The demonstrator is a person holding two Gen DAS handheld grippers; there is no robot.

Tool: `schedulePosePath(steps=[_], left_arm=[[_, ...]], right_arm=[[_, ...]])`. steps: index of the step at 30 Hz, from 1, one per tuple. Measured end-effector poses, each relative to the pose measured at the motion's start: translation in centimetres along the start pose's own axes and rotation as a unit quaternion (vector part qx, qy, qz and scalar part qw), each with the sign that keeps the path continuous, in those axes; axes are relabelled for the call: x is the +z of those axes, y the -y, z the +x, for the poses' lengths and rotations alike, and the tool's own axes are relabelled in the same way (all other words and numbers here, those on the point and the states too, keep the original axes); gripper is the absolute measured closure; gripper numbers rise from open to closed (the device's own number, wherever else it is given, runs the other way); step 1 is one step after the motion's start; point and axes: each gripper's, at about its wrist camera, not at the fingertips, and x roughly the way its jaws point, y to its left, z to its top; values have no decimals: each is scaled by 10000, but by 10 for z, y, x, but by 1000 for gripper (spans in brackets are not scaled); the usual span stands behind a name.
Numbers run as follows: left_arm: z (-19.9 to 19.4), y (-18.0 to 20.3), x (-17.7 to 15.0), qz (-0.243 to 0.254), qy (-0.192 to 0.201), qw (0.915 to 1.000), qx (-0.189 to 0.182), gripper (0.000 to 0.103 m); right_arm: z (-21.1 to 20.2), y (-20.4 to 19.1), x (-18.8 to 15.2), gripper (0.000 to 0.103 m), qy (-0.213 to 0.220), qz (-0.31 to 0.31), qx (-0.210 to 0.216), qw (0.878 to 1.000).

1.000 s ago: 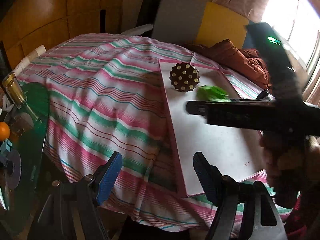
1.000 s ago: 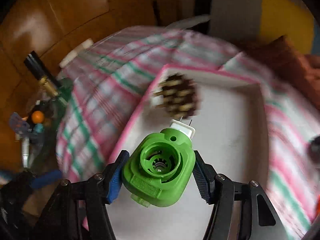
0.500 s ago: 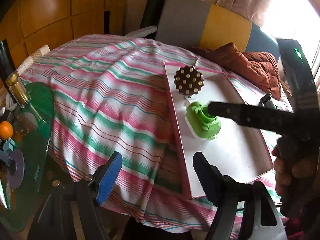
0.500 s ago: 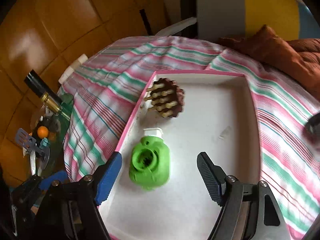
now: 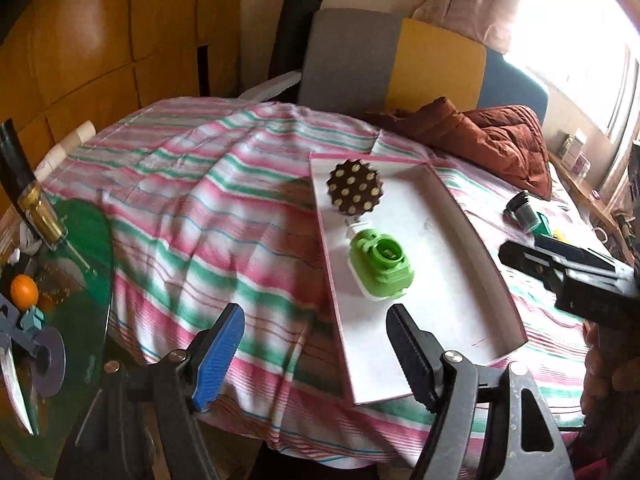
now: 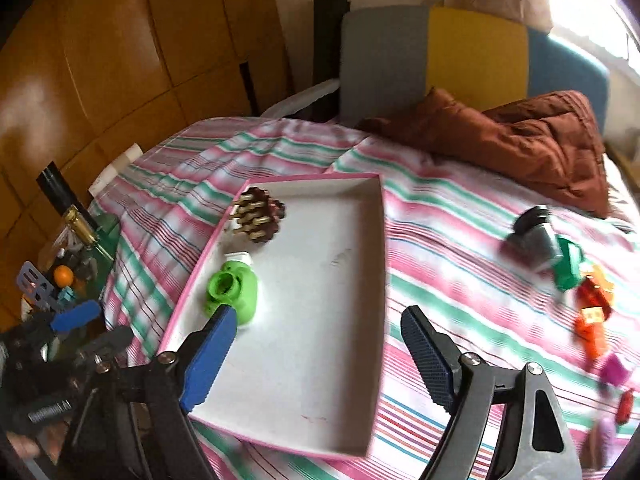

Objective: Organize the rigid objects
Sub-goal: 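Set the green part in the tray beside the massager and open right tool, then move left tool to the black-capped clear cup and close on it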

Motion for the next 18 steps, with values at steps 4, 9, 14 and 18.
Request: schedulePosePath(steps=[4,9,14,18], left_arm=[[-5,10,3,151,64,9999,-21,28],[-6,24,5,326,68,9994,-33,28],[-5,37,8,507,56,9987,-30,28],[-3,49,10,624,23,9980,-90,28]], right_arm=[[-13,14,-9,12,56,-13,-149,9999],[-27,37,-16,12,102,83,-362,9993],[-44,72,-18,11,156,238,-662,9974],[-64,112,-17,11,267,410,-1066,9931]])
